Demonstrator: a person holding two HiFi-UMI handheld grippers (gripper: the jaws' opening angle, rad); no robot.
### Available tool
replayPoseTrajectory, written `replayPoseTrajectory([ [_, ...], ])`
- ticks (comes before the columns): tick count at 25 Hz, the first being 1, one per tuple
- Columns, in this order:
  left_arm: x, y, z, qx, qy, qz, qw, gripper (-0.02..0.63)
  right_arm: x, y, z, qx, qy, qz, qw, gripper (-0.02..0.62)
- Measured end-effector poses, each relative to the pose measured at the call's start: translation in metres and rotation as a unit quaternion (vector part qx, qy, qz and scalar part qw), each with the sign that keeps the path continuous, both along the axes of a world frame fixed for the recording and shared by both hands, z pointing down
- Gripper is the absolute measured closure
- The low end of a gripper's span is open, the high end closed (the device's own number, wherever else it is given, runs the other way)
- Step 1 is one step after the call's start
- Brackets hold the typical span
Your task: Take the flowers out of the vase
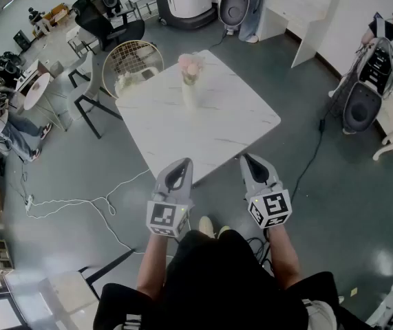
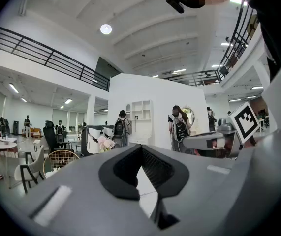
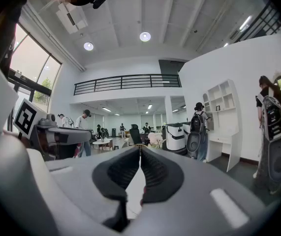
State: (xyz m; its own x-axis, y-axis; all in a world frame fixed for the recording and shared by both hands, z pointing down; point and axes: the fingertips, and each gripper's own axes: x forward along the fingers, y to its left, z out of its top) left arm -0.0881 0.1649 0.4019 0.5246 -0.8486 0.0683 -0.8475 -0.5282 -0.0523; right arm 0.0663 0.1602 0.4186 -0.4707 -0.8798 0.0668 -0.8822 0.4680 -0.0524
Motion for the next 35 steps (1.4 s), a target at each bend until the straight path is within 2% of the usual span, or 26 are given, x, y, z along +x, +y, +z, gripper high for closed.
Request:
replayPoseTrajectory([
  [8, -0.003, -0.012, 0.000, -0.002, 0.003, 0.004, 1.0000, 0.598, -0.004, -0.010, 0.002, -0.003, -0.003, 0.004, 1.000, 0.589],
  [13, -0.007, -0.021, 0.002, -0.002, 0.007, 0.010, 0.9999, 0.598, -0.001, -0.019, 0.001, -0.007, -0.026, 0.016, 1.000, 0.589],
  [26, -0.026, -0.062, 0.011, -0.003, 0.009, 0.037, 0.9993, 0.598, -0.015, -0.042, 0.012, -0.011, -0.017, 0.049, 0.999, 0.589],
  [35, -0.027, -0.097, 0.013, 0.000, 0.012, 0.037, 0.9993, 0.598, -0.016, -0.071, 0.015, -0.011, -0.012, 0.046, 0.999, 0.589],
])
